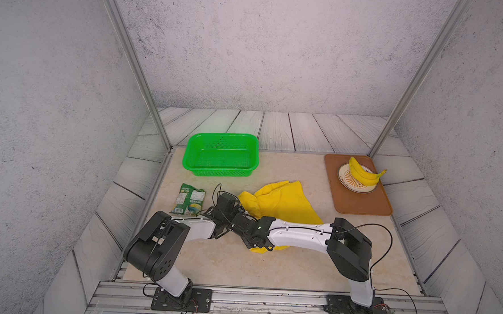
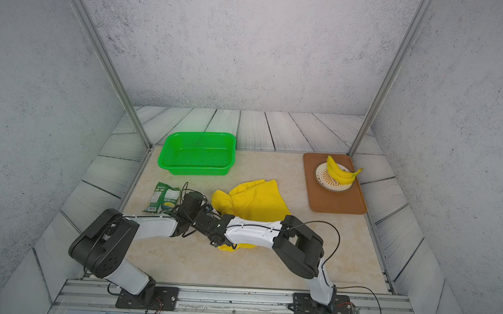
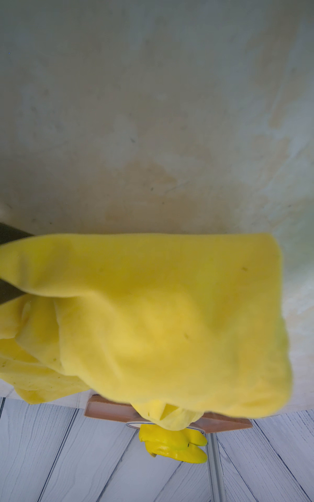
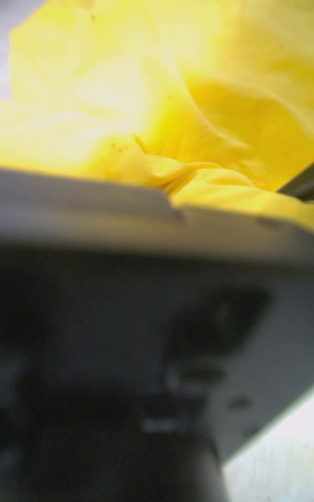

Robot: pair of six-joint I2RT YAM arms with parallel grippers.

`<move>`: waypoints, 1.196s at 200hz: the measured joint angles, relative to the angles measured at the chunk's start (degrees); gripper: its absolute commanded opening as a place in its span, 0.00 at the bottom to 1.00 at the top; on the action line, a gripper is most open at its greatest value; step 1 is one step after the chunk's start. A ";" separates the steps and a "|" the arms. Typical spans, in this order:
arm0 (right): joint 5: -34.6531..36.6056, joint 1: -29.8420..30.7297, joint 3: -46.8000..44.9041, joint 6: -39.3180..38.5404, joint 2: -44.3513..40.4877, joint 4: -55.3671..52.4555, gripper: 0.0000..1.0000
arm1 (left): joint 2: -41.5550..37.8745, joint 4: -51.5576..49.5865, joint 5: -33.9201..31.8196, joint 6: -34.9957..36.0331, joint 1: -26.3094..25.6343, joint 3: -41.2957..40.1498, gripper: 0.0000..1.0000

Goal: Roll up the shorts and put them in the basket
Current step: Roll the shorts at the center of the board.

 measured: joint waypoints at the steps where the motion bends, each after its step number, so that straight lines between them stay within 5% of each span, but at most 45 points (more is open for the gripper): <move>1: -0.09 0.00 -0.22 0.02 -0.09 0.35 0.25 | 0.00 -0.04 -0.02 -0.02 0.00 0.00 0.04; 32: -4.24 -0.48 -6.32 -1.14 -3.69 7.72 0.17 | -1.97 -3.08 0.07 -0.35 0.81 0.00 0.54; 81: -27.23 -8.41 -24.65 3.91 -13.57 29.83 0.17 | -14.34 -13.46 -3.08 1.84 2.75 0.17 0.75; 139: -51.15 -20.37 -47.25 22.43 -13.03 72.91 0.17 | -17.18 -15.69 -3.28 5.79 2.86 1.01 0.81; 175: -56.85 -23.69 -53.46 35.12 -1.70 101.00 0.18 | -11.21 -11.39 -0.42 6.12 1.29 1.18 0.83; 206: -58.71 -24.57 -54.45 40.19 3.41 111.49 0.19 | -3.45 -7.37 1.22 6.21 -0.46 4.28 0.82; 223: -58.80 -24.79 -54.55 41.09 3.43 111.86 0.21 | 0.55 -4.46 2.38 5.68 -0.70 5.46 0.74; 239: -58.90 -24.98 -54.49 41.09 2.97 110.66 0.26 | 3.39 -1.97 3.61 5.42 -0.90 6.10 0.52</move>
